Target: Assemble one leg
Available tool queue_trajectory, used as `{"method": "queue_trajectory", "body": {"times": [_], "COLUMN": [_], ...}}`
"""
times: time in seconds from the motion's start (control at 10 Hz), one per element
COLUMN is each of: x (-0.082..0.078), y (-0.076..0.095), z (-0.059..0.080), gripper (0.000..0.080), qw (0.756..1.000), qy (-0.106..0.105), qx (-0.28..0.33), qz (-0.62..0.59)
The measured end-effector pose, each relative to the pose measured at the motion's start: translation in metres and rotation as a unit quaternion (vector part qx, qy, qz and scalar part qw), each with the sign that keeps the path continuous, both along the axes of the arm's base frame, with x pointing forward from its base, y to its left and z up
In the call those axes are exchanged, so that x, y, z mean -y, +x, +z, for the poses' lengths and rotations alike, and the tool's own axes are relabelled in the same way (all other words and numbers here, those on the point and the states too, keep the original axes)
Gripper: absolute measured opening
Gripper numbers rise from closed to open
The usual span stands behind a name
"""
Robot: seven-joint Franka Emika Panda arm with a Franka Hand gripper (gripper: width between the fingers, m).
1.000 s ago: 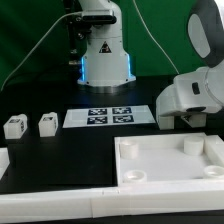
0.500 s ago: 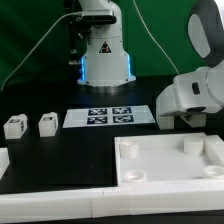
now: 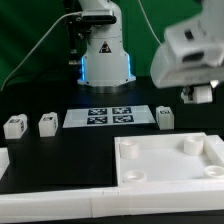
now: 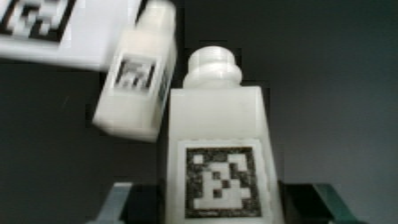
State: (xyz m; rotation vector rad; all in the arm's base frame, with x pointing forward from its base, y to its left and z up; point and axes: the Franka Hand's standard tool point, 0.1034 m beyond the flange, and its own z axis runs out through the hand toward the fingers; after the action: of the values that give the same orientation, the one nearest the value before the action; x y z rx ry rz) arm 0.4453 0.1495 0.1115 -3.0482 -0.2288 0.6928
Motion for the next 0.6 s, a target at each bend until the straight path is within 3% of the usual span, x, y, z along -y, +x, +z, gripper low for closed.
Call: {"method": "queue_trajectory", "body": {"times": [0.2, 0.3, 0.6], "x": [0.001, -0.001, -0.007], "y": [0.010, 0.002, 0.003], "z": [0.032, 0.042, 0.042], "gripper": [0.0293, 0.0293, 0.0293], "qw": [0.994, 0.990, 0.956], "qy": [0.007, 0.005, 0.038], "qx": [0.111, 0.143, 0.290], "qz": [0.001, 0.001, -0.007]}}
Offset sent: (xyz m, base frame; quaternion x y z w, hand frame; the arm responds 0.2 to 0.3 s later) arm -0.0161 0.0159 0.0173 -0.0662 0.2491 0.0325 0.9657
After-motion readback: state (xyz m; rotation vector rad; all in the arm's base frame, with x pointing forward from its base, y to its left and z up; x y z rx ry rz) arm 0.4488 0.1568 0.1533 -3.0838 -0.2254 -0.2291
